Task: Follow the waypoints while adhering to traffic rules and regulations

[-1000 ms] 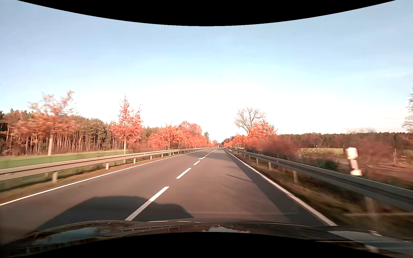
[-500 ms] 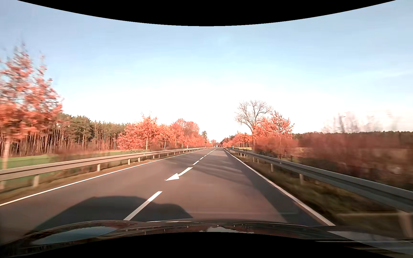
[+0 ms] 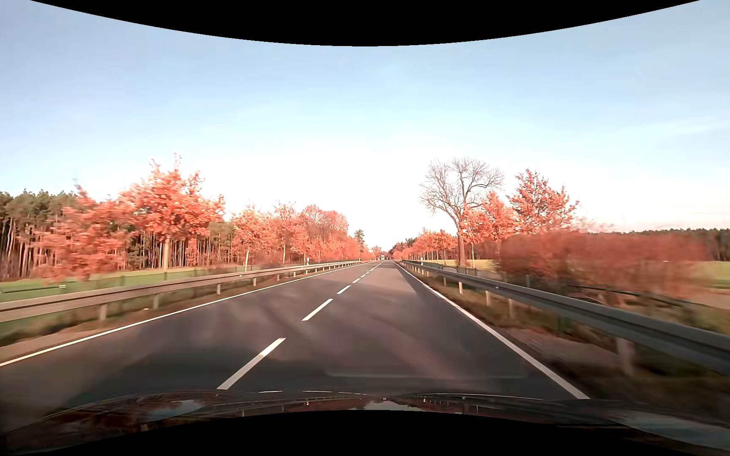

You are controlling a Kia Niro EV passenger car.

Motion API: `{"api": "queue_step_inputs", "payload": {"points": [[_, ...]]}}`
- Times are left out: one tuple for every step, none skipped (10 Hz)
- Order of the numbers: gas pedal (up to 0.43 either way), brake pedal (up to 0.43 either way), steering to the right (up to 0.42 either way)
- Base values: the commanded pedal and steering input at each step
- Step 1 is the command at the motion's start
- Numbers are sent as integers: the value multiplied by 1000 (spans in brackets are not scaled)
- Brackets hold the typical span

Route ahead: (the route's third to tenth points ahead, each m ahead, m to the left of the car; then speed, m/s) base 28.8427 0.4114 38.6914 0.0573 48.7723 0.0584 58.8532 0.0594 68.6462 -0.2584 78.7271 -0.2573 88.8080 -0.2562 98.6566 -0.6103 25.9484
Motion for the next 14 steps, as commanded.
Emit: {"api": "queue_step_inputs", "payload": {"points": [[228, 0, 0], [228, 0, 0], [228, 0, 0], [220, 0, 0], [220, 0, 1], [220, 0, 1], [220, 0, 1], [220, 0, 1], [220, 0, 1], [220, 0, 1], [220, 0, 1], [209, 0, 1], [209, 0, 1], [209, 0, 1]]}}
